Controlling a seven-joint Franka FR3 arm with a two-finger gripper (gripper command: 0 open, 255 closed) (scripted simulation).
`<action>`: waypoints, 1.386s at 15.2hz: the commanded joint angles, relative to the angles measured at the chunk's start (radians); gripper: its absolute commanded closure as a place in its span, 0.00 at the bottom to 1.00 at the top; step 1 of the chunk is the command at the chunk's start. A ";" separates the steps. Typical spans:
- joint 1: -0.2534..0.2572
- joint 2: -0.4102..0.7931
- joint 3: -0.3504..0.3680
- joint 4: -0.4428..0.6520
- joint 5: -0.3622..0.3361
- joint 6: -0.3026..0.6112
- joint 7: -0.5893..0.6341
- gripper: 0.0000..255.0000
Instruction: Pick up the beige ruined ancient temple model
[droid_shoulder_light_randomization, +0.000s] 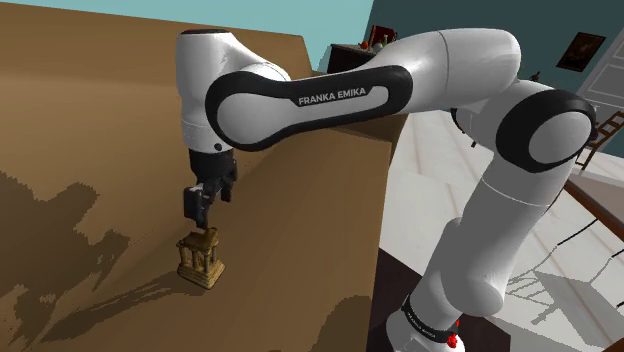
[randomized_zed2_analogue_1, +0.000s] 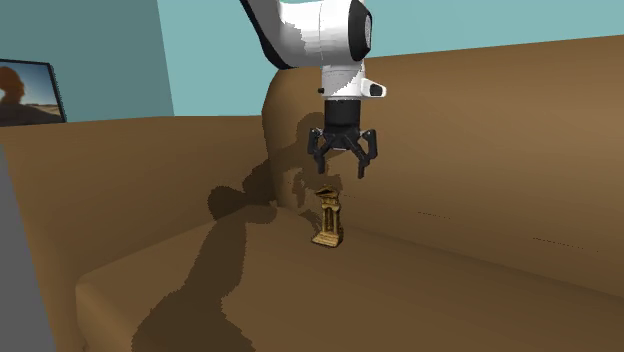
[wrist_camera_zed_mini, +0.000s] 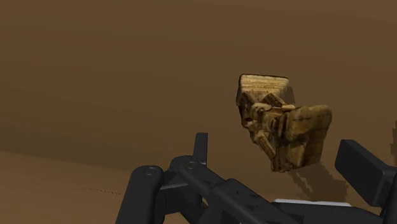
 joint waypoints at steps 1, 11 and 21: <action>0.027 0.065 0.022 0.049 -0.032 -0.006 0.012 0.00; 0.057 0.153 0.034 0.026 -0.078 0.080 0.033 0.00; 0.057 0.154 0.034 0.029 -0.078 0.078 0.033 1.00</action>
